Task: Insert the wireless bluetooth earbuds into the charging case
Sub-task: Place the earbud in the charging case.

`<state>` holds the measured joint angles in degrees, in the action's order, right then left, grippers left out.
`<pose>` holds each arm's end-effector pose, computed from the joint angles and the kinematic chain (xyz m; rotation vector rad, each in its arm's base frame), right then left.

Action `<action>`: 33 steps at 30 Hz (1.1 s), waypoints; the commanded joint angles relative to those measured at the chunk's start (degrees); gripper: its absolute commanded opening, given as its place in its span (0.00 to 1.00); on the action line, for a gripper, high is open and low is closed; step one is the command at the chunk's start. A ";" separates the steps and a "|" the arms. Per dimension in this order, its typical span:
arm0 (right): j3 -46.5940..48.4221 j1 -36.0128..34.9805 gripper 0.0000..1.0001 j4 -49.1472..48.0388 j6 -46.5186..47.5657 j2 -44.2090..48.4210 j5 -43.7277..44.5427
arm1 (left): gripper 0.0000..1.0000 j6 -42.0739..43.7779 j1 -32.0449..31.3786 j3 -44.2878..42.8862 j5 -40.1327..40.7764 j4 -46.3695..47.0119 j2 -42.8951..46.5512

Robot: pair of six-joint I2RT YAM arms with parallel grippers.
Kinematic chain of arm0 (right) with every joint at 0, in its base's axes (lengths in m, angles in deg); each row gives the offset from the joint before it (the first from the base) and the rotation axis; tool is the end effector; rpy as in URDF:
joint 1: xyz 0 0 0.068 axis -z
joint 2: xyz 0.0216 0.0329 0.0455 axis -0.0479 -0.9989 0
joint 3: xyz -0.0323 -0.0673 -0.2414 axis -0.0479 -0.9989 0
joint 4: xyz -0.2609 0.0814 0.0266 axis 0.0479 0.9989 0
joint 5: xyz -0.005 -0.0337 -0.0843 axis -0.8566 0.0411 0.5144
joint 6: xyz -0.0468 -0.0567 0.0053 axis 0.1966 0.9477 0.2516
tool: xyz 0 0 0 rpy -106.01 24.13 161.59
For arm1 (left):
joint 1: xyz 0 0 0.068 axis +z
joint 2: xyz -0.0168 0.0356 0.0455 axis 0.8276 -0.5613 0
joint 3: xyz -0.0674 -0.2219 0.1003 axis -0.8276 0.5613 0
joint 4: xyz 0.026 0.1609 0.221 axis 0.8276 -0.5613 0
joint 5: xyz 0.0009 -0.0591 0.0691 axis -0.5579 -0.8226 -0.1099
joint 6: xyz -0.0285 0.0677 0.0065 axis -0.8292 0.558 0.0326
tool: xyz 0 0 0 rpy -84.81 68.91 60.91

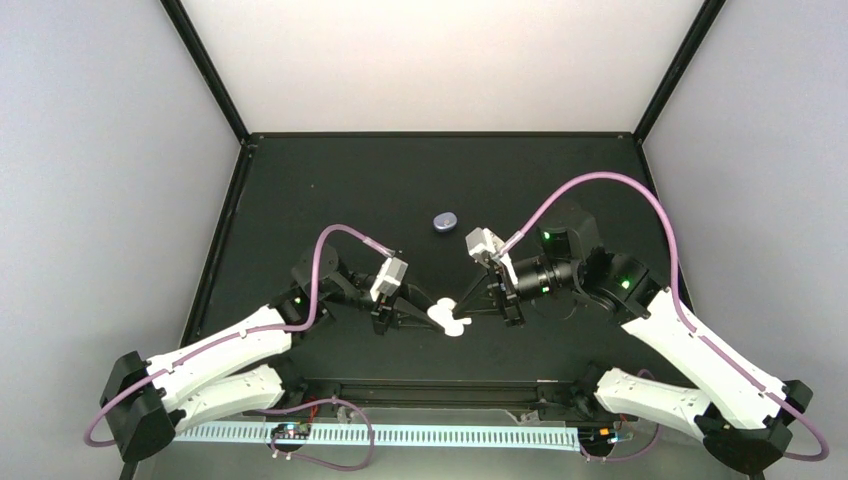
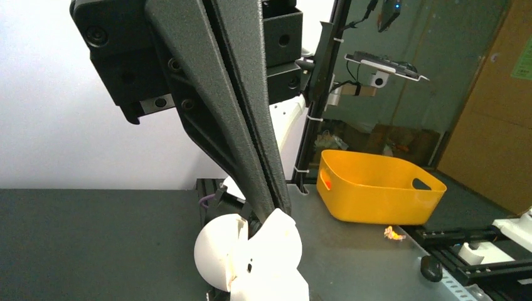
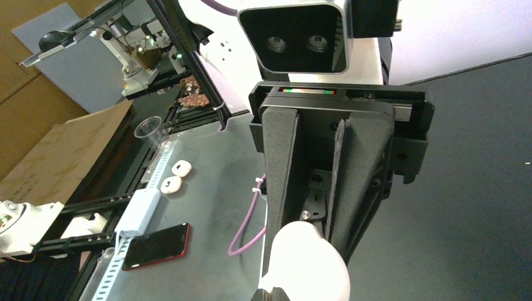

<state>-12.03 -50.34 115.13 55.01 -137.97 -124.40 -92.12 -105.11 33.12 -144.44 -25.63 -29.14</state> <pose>0.1149 0.1974 0.3720 -1.3624 1.6532 1.4349 0.1222 -0.2205 0.2969 1.2799 1.1512 -1.5806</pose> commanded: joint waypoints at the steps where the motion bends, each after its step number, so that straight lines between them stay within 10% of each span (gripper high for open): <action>1: 0.47 -0.90 0.01 0.41 1.59 -0.38 1.16 | 0.02 -0.31 -0.49 -2.50 -1.17 3.14 -0.68; 33: 0.22 -2.78 0.01 2.52 3.56 -0.48 1.92 | 0.02 -8.18 -1.11 -2.67 -4.15 12.46 -3.83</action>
<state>-11.99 -52.41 116.42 57.13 -137.81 -123.06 -99.01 -105.77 33.07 -148.44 -19.86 -32.64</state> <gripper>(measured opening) 0.009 0.217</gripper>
